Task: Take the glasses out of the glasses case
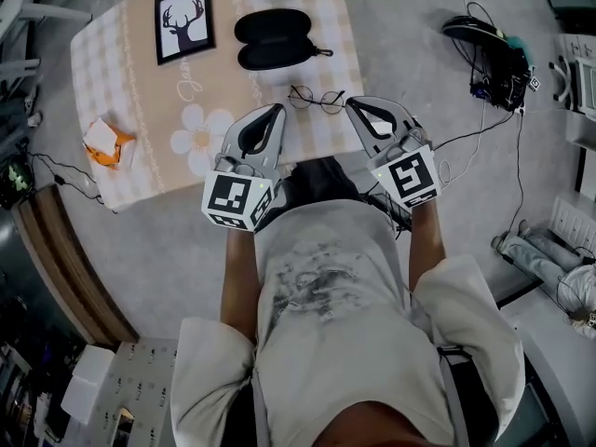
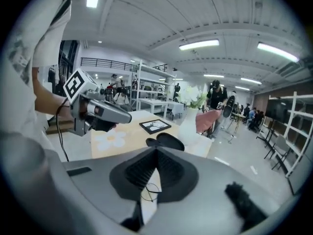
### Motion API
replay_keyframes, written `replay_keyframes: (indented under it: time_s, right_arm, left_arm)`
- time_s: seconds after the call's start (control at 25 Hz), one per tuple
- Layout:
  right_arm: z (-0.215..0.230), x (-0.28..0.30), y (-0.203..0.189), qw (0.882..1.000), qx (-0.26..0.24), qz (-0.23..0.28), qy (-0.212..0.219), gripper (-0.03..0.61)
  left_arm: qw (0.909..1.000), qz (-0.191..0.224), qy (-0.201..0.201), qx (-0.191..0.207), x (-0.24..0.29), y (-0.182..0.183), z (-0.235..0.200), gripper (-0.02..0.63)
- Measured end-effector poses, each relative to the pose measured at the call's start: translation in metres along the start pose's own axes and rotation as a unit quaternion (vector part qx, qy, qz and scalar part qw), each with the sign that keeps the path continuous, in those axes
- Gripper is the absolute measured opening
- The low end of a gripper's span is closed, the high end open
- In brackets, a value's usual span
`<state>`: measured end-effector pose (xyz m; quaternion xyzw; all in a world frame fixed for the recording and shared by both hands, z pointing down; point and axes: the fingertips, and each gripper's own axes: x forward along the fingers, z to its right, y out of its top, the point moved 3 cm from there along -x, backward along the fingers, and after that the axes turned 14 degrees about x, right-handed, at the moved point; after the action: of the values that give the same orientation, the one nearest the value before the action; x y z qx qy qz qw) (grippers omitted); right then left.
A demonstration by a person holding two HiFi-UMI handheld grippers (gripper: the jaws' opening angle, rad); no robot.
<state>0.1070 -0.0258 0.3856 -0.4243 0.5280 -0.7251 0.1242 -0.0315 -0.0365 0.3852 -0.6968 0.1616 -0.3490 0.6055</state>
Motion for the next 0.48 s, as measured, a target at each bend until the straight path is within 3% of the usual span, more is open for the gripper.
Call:
replay_keyframes:
  time_s: [0.48]
  right_arm:
    - [-0.0104,-0.0123,0.0005,0.998,0.045,0.014,0.029,0.016]
  left_arm:
    - [1.0000,0.000,-0.003,0.005,-0.0008,0.0046,0.0043,0.008]
